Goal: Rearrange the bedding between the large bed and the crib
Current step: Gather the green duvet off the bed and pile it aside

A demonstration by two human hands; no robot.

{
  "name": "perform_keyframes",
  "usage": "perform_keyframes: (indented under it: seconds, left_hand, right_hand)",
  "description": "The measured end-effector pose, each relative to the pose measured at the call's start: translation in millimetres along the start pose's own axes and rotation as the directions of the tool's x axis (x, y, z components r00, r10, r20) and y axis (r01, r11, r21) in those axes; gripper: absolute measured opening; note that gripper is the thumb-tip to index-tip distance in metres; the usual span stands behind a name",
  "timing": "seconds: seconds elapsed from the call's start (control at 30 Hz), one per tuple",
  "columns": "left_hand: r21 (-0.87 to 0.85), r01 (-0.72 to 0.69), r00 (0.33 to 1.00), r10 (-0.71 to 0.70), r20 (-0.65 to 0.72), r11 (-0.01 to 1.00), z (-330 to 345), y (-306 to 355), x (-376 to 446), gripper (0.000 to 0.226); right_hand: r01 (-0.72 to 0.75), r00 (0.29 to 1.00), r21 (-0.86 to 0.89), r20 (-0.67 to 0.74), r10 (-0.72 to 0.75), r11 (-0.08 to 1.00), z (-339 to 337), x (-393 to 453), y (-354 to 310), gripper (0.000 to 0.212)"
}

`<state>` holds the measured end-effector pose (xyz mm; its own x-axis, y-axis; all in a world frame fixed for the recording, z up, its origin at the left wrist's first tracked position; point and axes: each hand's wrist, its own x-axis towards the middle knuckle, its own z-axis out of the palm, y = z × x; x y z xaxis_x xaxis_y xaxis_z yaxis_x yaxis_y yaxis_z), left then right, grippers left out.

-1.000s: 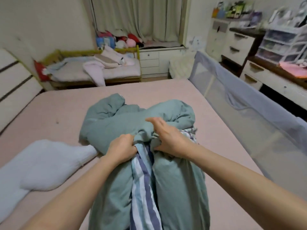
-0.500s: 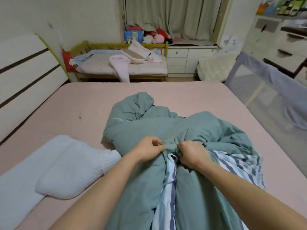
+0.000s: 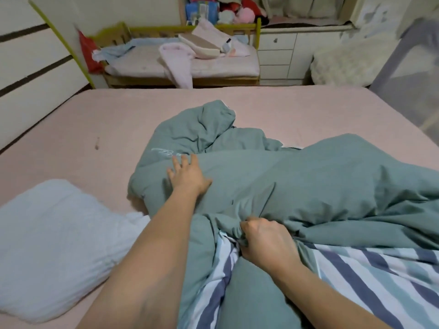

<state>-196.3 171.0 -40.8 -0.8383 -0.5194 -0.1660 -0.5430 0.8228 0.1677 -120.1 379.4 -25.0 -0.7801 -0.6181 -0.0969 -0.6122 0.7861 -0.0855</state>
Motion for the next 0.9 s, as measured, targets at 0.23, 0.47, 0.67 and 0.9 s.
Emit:
perform_keyframes:
  seconds: [0.23,0.47,0.67,0.9]
  left_hand:
    - [0.144,-0.036,0.995,0.023,0.095,0.989,56.5,-10.5,35.9,0.080]
    - [-0.355,-0.126,0.992,0.120,-0.038,0.926,70.8,-6.5,16.0,0.025]
    - [-0.502,-0.227,0.955,0.292,0.054,0.834,23.4,1.1,-66.3,0.028]
    - [-0.588,-0.210,0.883,0.410,0.228,0.781,-72.8,28.8,-201.6,0.034]
  right_hand:
    - [0.068,0.997,0.011,0.025,-0.068,0.998,43.1,31.5,13.8,0.018]
    - [-0.035,0.999,0.122,0.018,0.033,0.992,44.2,39.9,7.6,0.049]
    - [-0.100,0.982,0.275,-0.127,0.139,0.956,5.1,-4.8,8.1,0.103]
    - [0.028,0.988,0.283,-0.152,0.016,0.959,-99.9,-78.5,5.5,0.104]
